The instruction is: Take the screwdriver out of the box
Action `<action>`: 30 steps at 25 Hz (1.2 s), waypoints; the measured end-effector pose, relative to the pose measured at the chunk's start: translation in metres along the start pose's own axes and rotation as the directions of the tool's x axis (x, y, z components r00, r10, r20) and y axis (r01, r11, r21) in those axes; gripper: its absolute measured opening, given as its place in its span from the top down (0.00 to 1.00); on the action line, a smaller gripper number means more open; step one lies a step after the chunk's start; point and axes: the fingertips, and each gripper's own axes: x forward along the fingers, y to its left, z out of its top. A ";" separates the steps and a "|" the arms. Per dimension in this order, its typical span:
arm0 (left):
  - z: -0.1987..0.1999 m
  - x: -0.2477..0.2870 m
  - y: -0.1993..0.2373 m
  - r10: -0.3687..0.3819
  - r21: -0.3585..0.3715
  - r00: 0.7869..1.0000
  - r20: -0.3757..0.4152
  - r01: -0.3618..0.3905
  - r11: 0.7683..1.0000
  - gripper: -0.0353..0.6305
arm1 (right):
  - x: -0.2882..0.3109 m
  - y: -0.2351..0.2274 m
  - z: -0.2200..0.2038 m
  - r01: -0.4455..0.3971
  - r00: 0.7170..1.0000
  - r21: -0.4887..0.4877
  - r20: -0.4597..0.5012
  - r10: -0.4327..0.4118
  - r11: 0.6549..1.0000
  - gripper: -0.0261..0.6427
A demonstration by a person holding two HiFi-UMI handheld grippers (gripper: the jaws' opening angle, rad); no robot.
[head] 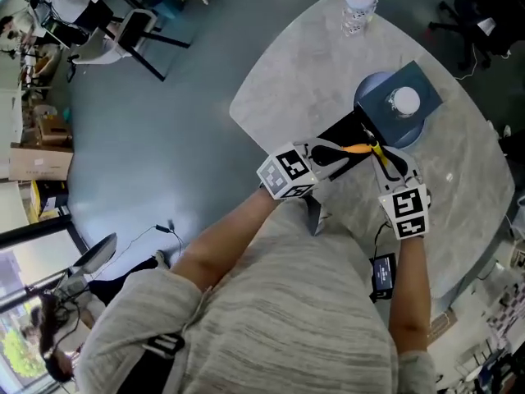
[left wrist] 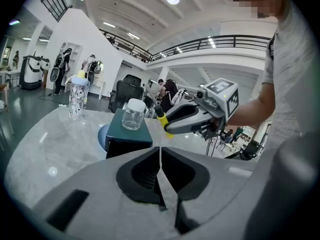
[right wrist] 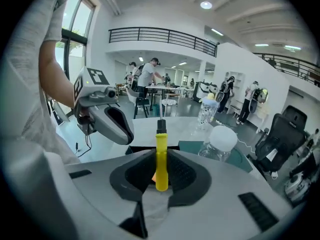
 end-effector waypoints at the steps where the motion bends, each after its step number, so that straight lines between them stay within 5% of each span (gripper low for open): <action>1: -0.001 0.003 0.003 0.003 0.006 1.000 -0.014 -0.003 1.000 0.91 | -0.004 -0.002 -0.002 0.009 1.000 0.027 0.010 -0.009 1.000 0.86; 17: -0.060 0.063 0.016 0.051 0.105 0.970 -0.239 -0.026 0.994 0.91 | -0.050 0.003 -0.076 0.123 0.988 0.261 0.062 -0.144 0.957 0.86; 30: -0.085 0.090 0.028 0.075 0.199 0.912 -0.404 0.007 0.980 0.91 | -0.087 0.004 -0.110 0.230 0.963 0.385 0.042 -0.266 0.894 0.86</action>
